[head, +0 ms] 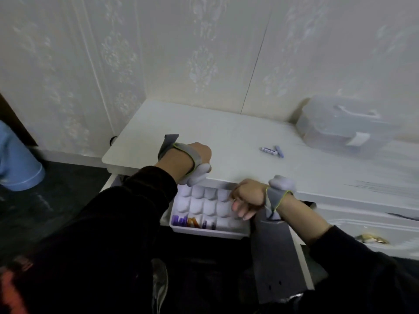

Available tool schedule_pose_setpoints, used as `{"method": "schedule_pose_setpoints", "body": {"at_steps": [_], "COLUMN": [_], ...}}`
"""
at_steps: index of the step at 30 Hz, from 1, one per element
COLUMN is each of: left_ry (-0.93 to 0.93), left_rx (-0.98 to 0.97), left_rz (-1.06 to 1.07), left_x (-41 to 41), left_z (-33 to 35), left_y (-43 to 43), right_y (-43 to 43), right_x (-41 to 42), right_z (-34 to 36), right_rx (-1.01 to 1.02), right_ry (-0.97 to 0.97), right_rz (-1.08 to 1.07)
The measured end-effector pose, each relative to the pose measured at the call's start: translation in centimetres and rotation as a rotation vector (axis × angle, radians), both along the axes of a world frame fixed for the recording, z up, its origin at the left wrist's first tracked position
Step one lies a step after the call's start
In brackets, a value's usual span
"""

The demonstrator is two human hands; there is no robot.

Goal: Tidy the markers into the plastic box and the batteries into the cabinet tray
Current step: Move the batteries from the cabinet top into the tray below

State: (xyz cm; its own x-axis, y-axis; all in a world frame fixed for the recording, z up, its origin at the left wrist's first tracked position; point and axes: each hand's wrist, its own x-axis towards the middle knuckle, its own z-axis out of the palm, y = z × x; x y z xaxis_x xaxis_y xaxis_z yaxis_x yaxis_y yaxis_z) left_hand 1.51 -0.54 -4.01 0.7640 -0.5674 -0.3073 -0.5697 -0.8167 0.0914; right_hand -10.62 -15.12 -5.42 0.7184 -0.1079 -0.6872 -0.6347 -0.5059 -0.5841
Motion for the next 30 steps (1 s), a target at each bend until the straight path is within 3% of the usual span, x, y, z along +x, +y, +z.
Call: {"method": "schedule_pose_setpoints", "body": {"at_steps": [3,6,12,17,21,30], "left_ry": [0.011,0.024,0.06,0.083,0.094,0.076], "left_rx": [-0.011,-0.032,-0.015,-0.018,-0.007,-0.003], "left_rz": [-0.014,-0.018,-0.002,-0.008,-0.013,0.024], "left_x": [0.1,-0.2,-0.1,-0.5,-0.2,0.8], "left_z": [-0.2,-0.2,-1.4,-1.1,-1.1,-1.5], "left_y": [-1.8,-4.0,-7.6,-9.3,-9.2,-7.1], "right_y": [-3.3,-8.0,-14.3,-14.8,-14.5,-12.3], "right_x": [0.9,2.4,4.6,4.9,6.4,8.9], "right_z": [2.7,4.1,2.5,2.0,1.8,1.1], "right_rx": [-0.069,-0.292,-0.498,-0.761,-0.722,-0.772], "right_ry": [-0.152,-0.312,-0.279,-0.328,-0.398,-0.403], "right_rz": [-0.084,-0.184,-0.309,-0.106,-0.116,0.106]}}
